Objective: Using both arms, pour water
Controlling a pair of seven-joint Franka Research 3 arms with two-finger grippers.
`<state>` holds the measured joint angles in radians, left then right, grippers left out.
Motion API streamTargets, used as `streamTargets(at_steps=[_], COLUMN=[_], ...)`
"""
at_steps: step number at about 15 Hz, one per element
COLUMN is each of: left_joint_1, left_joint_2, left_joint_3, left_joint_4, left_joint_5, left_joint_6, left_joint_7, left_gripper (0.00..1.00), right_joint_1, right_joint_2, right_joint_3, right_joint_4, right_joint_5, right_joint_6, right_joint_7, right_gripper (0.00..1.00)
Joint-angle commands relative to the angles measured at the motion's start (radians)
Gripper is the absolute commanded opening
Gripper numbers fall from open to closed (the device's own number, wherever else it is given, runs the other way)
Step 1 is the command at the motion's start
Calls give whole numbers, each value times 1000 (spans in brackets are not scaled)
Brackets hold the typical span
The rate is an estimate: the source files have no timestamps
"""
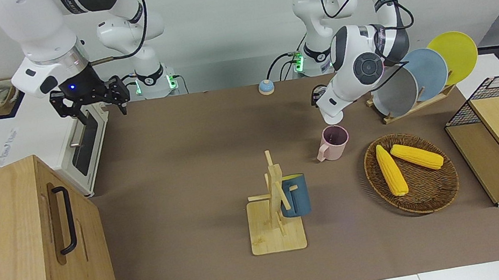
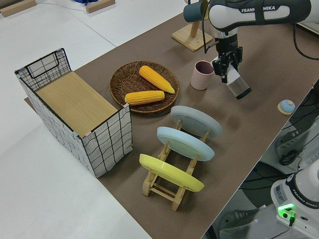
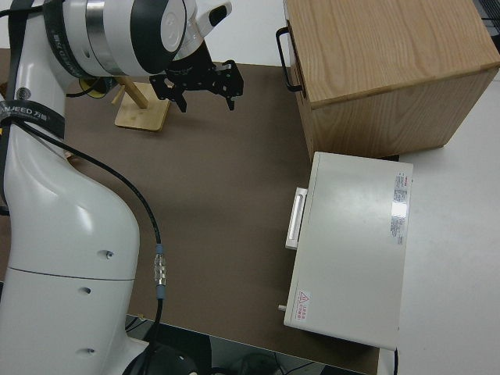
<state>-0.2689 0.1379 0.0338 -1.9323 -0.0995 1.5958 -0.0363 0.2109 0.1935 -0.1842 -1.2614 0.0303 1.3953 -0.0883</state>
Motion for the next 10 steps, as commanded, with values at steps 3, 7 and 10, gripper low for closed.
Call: streamTargets(at_steps=[3, 7, 10], left_joint_1=[-7, -7, -9], left_joint_2=[2, 3, 3], left_joint_3=[3, 2, 2], left_joint_4=[41, 79, 104], left_joint_5=[-5, -8, -9], left_joint_6=[-45, -89, -125], left_joint_7=[-14, -16, -30], left_gripper=[0, 0, 0], right_joint_1=[-2, -2, -2], right_joint_2=[-23, -23, -23], right_joint_3=[0, 0, 0], right_joint_4=[-27, -27, -27], right_joint_5=[7, 7, 7], right_joint_6=[-2, -2, -2], right_joint_7=[-10, -10, -10], right_gripper=[987, 990, 990])
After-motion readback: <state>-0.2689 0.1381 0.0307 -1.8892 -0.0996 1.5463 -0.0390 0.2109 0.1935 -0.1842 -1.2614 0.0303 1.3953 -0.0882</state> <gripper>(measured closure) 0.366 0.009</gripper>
